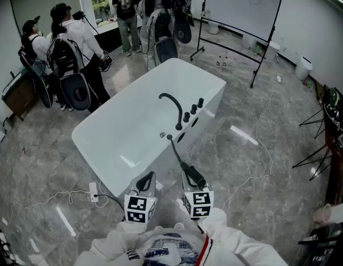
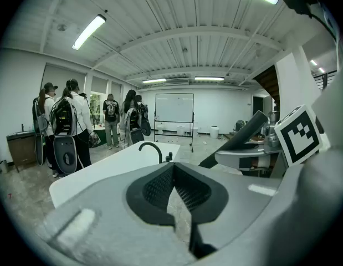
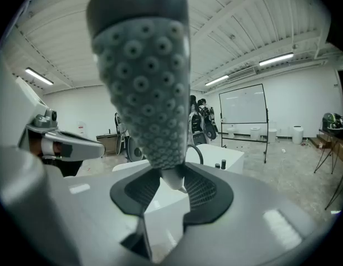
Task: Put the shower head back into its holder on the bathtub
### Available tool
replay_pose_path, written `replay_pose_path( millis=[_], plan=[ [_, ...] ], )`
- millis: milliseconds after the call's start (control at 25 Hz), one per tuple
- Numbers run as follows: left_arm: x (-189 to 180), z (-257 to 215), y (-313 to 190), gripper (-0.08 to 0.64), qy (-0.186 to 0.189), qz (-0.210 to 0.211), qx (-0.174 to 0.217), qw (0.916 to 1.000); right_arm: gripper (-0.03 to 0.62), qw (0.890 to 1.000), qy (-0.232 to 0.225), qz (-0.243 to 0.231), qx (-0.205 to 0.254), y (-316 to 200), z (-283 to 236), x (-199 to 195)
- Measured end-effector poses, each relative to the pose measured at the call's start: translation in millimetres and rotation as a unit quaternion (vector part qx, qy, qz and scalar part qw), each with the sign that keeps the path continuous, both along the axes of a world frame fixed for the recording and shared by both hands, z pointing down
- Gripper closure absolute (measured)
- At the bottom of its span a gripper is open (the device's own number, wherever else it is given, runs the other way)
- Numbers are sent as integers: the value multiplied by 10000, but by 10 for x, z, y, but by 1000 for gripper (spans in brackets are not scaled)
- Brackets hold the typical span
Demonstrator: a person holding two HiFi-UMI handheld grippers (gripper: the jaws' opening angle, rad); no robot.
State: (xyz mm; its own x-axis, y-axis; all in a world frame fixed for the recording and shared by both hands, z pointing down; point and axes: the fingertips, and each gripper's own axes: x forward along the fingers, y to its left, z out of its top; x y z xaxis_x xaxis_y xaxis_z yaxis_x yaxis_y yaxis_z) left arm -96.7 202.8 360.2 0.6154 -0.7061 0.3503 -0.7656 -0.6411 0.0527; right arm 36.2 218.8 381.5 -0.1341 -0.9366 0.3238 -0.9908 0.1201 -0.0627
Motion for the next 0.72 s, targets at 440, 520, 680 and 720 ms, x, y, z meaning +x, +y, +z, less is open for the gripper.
replay_pose_path(
  millis=[440,520,680,720],
  plan=[
    [184,29,64,560,-44,-54,10,10000,454,9999,-1,-122,24,62,31,146],
    [214,33,79,560,-58,-78,9,10000,454,9999,3,-112,45,62,30,192],
    [255,52,129,560,-68,-123,-2,9999,456,9998,-21,-172,40,85,49,220],
    [262,59,139,560,-69,-131,-5,9999,455,9998,-20,-170,41,89,62,229]
  ],
)
